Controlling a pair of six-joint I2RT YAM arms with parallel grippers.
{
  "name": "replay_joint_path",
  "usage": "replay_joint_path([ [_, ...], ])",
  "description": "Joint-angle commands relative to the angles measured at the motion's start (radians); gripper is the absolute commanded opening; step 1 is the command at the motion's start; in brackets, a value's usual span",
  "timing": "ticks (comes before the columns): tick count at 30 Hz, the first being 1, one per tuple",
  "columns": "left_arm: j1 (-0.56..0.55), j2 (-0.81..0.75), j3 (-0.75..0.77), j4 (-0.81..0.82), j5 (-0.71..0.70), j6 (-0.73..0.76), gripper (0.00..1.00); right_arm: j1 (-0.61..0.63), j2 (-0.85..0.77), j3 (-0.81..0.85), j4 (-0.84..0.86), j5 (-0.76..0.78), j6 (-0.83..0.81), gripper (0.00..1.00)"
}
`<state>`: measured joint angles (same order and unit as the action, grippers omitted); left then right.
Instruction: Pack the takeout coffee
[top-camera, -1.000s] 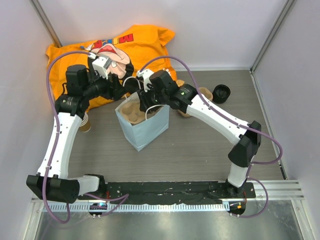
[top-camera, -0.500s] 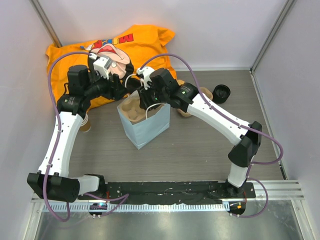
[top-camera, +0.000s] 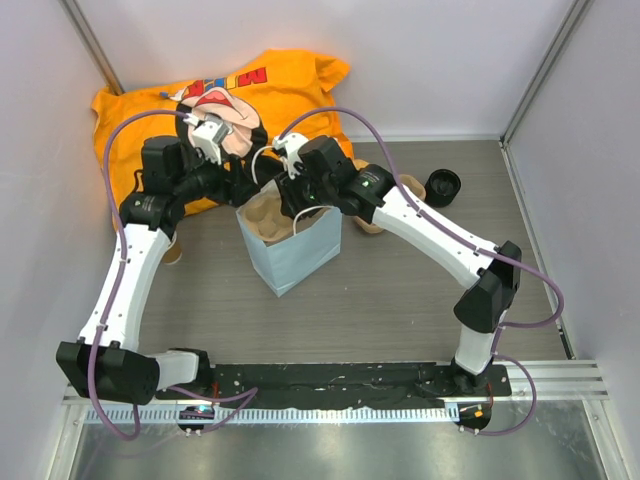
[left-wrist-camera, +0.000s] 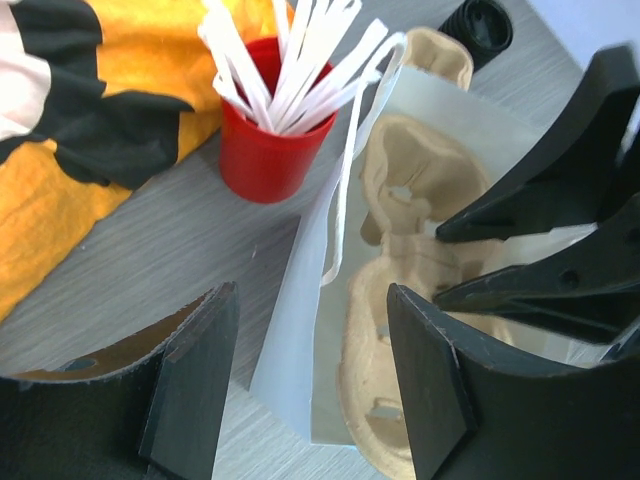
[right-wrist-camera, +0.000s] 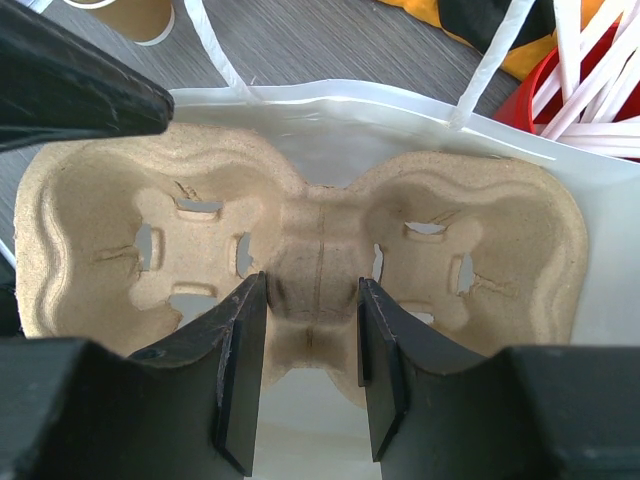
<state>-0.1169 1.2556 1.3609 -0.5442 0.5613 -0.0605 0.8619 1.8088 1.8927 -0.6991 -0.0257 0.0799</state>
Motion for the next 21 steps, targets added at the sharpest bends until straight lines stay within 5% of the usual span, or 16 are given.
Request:
replay_joint_path([
  [1, 0.003, -0.035, -0.006, -0.038, -0.023, 0.057, 0.64, 0.005, -0.003, 0.045, 0.015, 0.021, -0.022, 0.29],
  [21, 0.013, -0.108, 0.057, -0.301, -0.195, 0.208, 0.63, 0.003, 0.000, 0.054, 0.013, 0.059, -0.023, 0.29],
])
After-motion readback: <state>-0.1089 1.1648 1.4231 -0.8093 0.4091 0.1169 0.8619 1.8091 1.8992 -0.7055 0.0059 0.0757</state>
